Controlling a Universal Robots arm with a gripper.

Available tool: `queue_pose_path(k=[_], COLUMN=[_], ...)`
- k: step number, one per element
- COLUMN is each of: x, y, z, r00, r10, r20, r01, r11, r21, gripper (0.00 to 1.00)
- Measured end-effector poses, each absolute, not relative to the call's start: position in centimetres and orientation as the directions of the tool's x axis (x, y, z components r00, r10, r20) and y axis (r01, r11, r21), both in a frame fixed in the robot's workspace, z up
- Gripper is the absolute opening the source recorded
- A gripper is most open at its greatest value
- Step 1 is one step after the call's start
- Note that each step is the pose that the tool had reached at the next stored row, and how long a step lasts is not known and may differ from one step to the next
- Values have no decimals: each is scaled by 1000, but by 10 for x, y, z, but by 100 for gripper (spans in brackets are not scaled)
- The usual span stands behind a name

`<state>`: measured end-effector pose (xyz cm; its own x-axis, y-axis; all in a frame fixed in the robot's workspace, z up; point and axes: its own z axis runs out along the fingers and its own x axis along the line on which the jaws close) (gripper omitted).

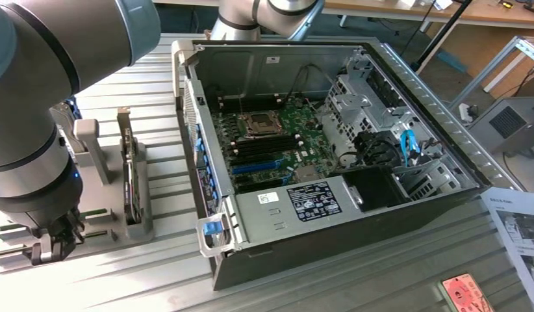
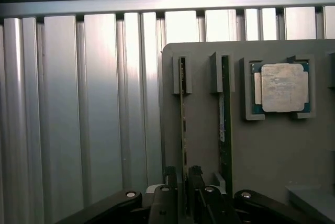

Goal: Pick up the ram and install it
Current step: 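Pick up the ram and move it above insertion slot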

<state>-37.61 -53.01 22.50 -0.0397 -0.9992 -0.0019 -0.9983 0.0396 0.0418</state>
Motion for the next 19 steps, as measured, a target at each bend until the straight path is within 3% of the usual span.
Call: queue_pose_path(k=[19], x=[-378], y=[-527], z=[223], r00=[-40], r10=[-999], r20=[0], r01=[-998], r11=[39], r21=[42], gripper=[24])
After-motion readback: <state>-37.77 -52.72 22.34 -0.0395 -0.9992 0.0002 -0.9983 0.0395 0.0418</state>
